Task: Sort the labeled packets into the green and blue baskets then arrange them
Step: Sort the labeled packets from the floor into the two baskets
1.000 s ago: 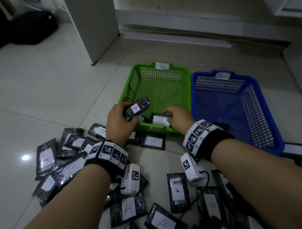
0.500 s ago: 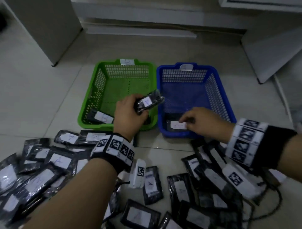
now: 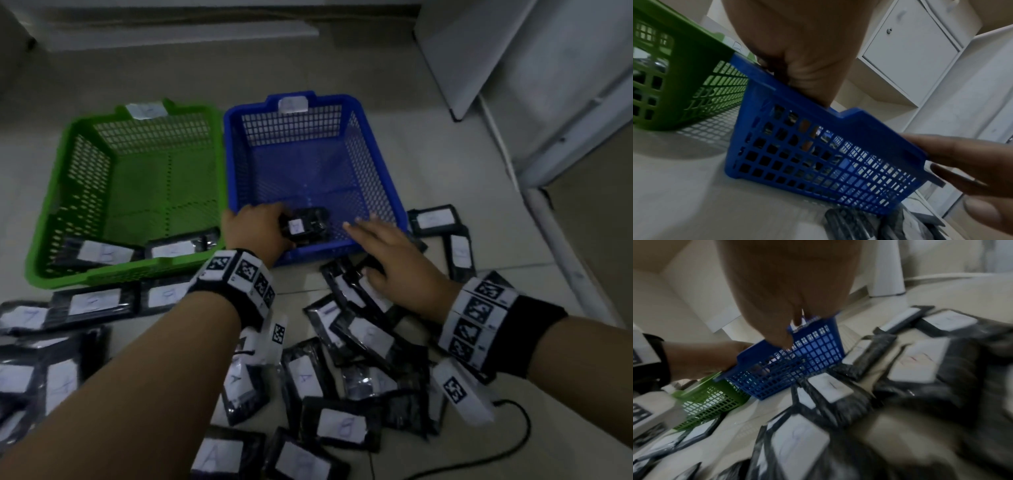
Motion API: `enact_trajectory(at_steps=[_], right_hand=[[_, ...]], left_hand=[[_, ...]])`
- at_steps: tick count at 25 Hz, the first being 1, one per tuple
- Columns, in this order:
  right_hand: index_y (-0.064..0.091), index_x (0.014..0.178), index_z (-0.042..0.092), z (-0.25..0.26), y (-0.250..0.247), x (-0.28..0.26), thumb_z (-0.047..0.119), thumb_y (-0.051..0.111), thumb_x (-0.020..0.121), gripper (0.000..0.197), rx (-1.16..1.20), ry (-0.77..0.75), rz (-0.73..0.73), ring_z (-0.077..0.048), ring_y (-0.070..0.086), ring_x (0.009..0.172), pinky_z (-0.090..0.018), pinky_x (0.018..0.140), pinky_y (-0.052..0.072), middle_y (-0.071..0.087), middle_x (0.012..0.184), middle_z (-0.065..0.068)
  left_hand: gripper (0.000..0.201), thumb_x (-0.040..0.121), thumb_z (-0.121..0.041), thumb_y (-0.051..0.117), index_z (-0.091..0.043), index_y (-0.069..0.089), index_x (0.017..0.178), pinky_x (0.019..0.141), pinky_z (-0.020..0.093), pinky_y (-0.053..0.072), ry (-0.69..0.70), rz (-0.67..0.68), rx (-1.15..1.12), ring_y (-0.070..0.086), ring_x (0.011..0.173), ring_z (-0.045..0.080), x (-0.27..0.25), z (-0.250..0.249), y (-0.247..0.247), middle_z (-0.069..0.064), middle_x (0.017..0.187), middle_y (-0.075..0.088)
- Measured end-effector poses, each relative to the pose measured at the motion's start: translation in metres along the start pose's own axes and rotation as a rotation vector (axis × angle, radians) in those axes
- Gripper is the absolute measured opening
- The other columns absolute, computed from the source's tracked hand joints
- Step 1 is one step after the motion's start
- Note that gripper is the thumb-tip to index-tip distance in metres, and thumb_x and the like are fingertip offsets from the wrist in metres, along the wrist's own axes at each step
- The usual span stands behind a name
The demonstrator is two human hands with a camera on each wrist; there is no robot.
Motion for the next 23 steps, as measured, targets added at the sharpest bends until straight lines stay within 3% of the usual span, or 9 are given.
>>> enact_trajectory(at_steps=[2,4,7,11,14,16,18,20,23], right_hand=[[0.055,0.13,0.015,-0.007,-0.009,-0.012,0.003,0.055,0.081,0.051,0.088,0.047,-0.254,-0.025,0.041,0.126,-0.024,0.107,0.028,0.049,0.132,-0.007],[0.064,0.108,0.012,-0.014,-0.009,-0.031,-0.001,0.055,0.079,0.034,0.182,0.203,-0.385,-0.023,0.052,0.102,-0.021,0.087,0.04,0.053,0.105,-0.004],[0.066,0.099,0.006,-0.024,0.008,-0.044,0.002,0.065,0.08,0.02,0.241,0.381,-0.265,-0.023,0.057,0.088,-0.022,0.08,0.044,0.051,0.09,0.0],[0.057,0.122,0.012,-0.024,0.019,-0.045,0.033,0.075,0.076,0.053,0.105,0.443,0.052,-0.025,0.052,0.105,-0.029,0.088,0.041,0.06,0.107,-0.007],[0.053,0.123,0.019,-0.03,0.025,-0.044,0.039,0.077,0.072,0.06,0.088,0.514,0.124,-0.027,0.045,0.109,-0.032,0.088,0.042,0.061,0.099,-0.003],[0.057,0.093,0.028,-0.035,0.027,-0.042,0.043,0.077,0.069,0.034,0.056,0.524,0.137,-0.027,0.05,0.099,-0.033,0.084,0.044,0.052,0.077,0.007],[0.052,0.072,0.03,-0.038,0.024,-0.042,0.041,0.076,0.072,0.027,0.106,0.504,0.16,-0.022,0.055,0.084,-0.027,0.068,0.042,0.05,0.068,0.011],[0.063,0.086,0.018,-0.038,0.015,-0.044,0.031,0.073,0.078,0.019,0.24,0.496,0.117,-0.017,0.06,0.079,-0.022,0.06,0.042,0.064,0.08,0.004],[0.06,0.103,0.015,-0.045,0.003,-0.051,0.025,0.069,0.082,0.025,0.375,0.53,0.059,-0.016,0.062,0.089,-0.026,0.076,0.049,0.066,0.096,-0.001]], left_hand=[[0.04,0.079,-0.045,0.067,-0.032,0.057,0.115,0.099,0.046,0.031,-0.006,0.029,0.009,0.053,0.113,0.029,0.0,0.001,-0.001,0.001,0.116,0.063],[0.034,0.082,-0.043,0.064,-0.026,0.061,0.111,0.095,0.046,0.04,0.034,-0.129,-0.113,0.052,0.109,0.031,-0.01,0.0,-0.004,0.004,0.113,0.058],[0.013,0.088,-0.03,0.058,-0.018,0.06,0.094,0.079,0.036,0.044,0.203,-0.363,-0.383,0.049,0.091,0.021,-0.059,-0.021,0.008,0.002,0.097,0.052],[0.013,0.088,-0.024,0.059,-0.012,0.065,0.091,0.067,0.025,0.047,0.236,-0.341,-0.468,0.052,0.084,0.016,-0.094,-0.048,0.041,0.007,0.103,0.048],[0.026,0.091,-0.03,0.047,-0.013,0.066,0.096,0.07,0.033,0.05,0.312,-0.34,-0.388,0.059,0.082,0.023,-0.091,-0.055,0.057,0.005,0.094,0.059],[0.037,0.089,-0.035,0.042,-0.014,0.062,0.11,0.079,0.036,0.05,0.213,-0.228,-0.387,0.059,0.096,0.028,-0.09,-0.055,0.072,0.006,0.105,0.062],[0.049,0.088,-0.039,0.051,-0.012,0.05,0.129,0.092,0.037,0.044,0.012,-0.081,-0.397,0.05,0.115,0.03,-0.088,-0.055,0.087,0.009,0.125,0.054],[0.064,0.083,-0.047,0.061,-0.01,0.044,0.132,0.096,0.04,0.039,-0.148,-0.019,-0.345,0.042,0.122,0.03,-0.084,-0.06,0.093,0.011,0.134,0.047],[0.073,0.073,-0.053,0.07,-0.015,0.043,0.13,0.095,0.043,0.039,-0.256,0.042,-0.305,0.04,0.124,0.031,-0.071,-0.066,0.091,0.009,0.134,0.047]])
Point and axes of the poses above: each hand's wrist, its own x-axis towards the middle knuckle, its own y-axis out of the palm, z = x × y, the point moved 3 cm from there along x, towards the middle knuckle
